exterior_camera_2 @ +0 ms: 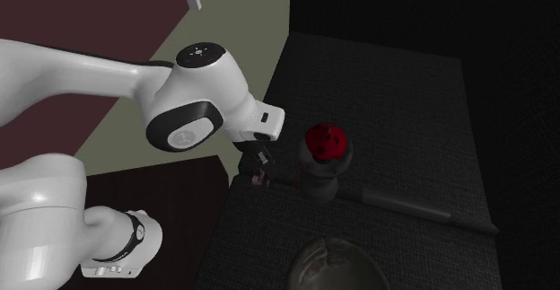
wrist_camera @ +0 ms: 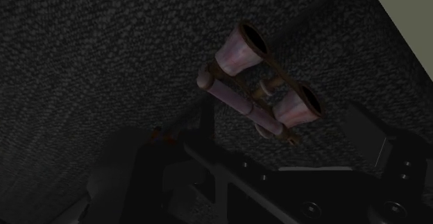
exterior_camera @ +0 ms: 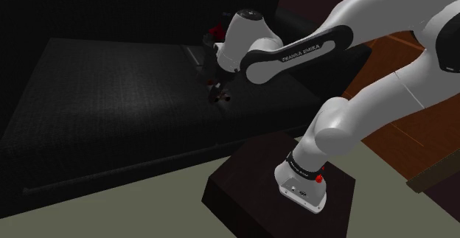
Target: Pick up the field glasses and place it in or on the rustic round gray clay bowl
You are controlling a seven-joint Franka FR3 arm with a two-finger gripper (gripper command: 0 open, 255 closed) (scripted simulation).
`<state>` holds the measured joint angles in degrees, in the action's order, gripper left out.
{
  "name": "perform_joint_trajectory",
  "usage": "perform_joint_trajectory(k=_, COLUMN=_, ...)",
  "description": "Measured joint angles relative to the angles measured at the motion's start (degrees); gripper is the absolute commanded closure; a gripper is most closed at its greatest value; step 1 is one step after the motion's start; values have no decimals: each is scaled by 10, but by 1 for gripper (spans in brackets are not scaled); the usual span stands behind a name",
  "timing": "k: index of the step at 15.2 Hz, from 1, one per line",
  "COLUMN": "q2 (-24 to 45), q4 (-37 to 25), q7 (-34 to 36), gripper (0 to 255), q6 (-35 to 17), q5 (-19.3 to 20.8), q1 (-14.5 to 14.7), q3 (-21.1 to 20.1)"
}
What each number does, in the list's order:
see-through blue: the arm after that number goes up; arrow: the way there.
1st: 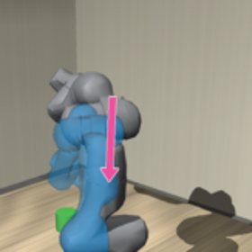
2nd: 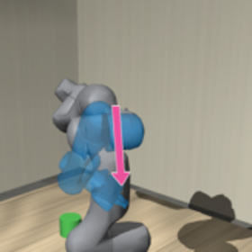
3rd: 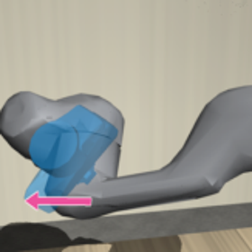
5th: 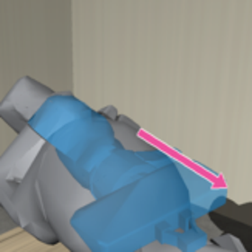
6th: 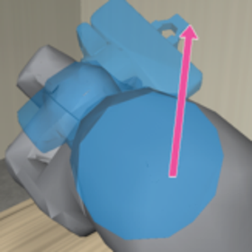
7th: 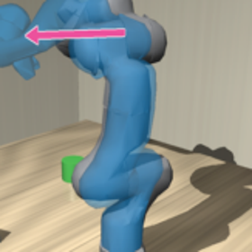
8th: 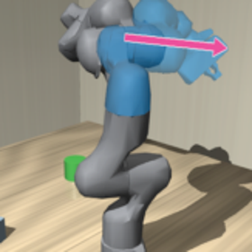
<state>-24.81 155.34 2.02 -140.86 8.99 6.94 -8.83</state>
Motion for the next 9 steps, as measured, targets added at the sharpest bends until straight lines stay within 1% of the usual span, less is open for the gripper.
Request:
perform_joint_trajectory(k=2, q2=10, q4=1, q7=3, gripper=0, q6=-11, q5=3, q1=-2, q3=-1)
perform_joint_trajectory(k=7, q2=13, q4=2, q7=4, gripper=0, q6=-15, q5=4, q1=-3, q3=-2)
perform_joint_trajectory(k=8, q2=13, q4=2, q7=4, gripper=255, q6=-15, q5=4, q1=-3, q3=-2)
perform_joint_trajectory(k=9, q2=12, q4=1, q7=4, gripper=255, q6=-15, q5=4, q1=-3, q3=-2)
